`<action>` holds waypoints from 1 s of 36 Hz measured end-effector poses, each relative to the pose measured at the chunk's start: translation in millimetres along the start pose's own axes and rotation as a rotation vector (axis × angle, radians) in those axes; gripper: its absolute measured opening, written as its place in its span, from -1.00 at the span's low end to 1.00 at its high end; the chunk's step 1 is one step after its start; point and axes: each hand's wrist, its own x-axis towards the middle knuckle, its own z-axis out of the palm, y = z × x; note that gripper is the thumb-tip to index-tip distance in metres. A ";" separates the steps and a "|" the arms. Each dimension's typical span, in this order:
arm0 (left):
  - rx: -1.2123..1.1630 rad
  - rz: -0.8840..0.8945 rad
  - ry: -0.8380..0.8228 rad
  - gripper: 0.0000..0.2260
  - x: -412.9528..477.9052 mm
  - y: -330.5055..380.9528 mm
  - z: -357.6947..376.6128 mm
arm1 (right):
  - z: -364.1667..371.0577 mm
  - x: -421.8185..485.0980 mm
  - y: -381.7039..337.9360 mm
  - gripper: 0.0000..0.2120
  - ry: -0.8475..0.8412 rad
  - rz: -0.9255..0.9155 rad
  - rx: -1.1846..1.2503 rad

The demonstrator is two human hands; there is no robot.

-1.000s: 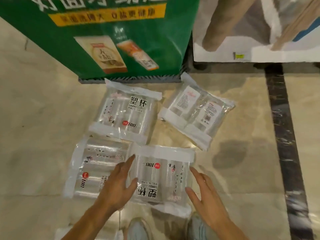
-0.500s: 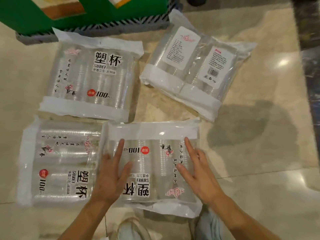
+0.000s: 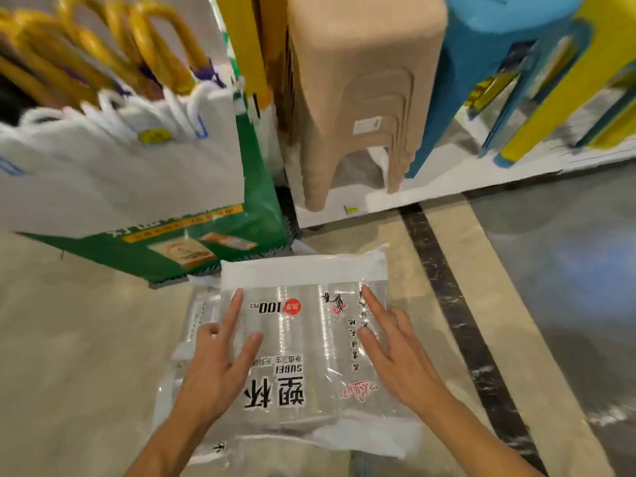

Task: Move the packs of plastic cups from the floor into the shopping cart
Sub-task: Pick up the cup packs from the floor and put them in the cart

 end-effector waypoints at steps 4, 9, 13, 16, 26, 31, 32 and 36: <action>0.006 0.109 0.034 -0.40 -15.3 120.3 -101.0 | -123.8 -46.3 -89.6 -0.46 0.110 -0.062 0.017; 0.025 0.286 0.088 -0.41 -49.0 265.6 -210.8 | -266.1 -110.1 -179.9 -0.45 0.204 -0.129 0.077; 0.028 0.330 0.054 -0.41 -73.8 361.2 -268.7 | -356.4 -158.5 -225.3 -0.43 0.275 -0.127 0.065; 0.023 0.355 0.021 -0.42 -88.8 417.4 -292.7 | -410.3 -192.3 -241.8 -0.38 0.326 -0.150 0.022; 0.108 0.568 -0.093 -0.42 -128.0 552.8 -307.2 | -502.9 -309.4 -250.3 -0.35 0.554 -0.024 0.009; 0.185 0.696 -0.184 -0.41 -144.6 604.0 -282.3 | -520.7 -359.9 -221.1 -0.34 0.679 0.072 0.069; 0.172 0.728 -0.213 -0.39 -146.3 614.7 -275.5 | -522.9 -370.0 -214.2 -0.34 0.705 0.096 0.090; 0.177 0.839 -0.322 -0.36 -162.1 658.2 -239.2 | -529.8 -416.5 -184.0 -0.35 0.786 0.190 0.140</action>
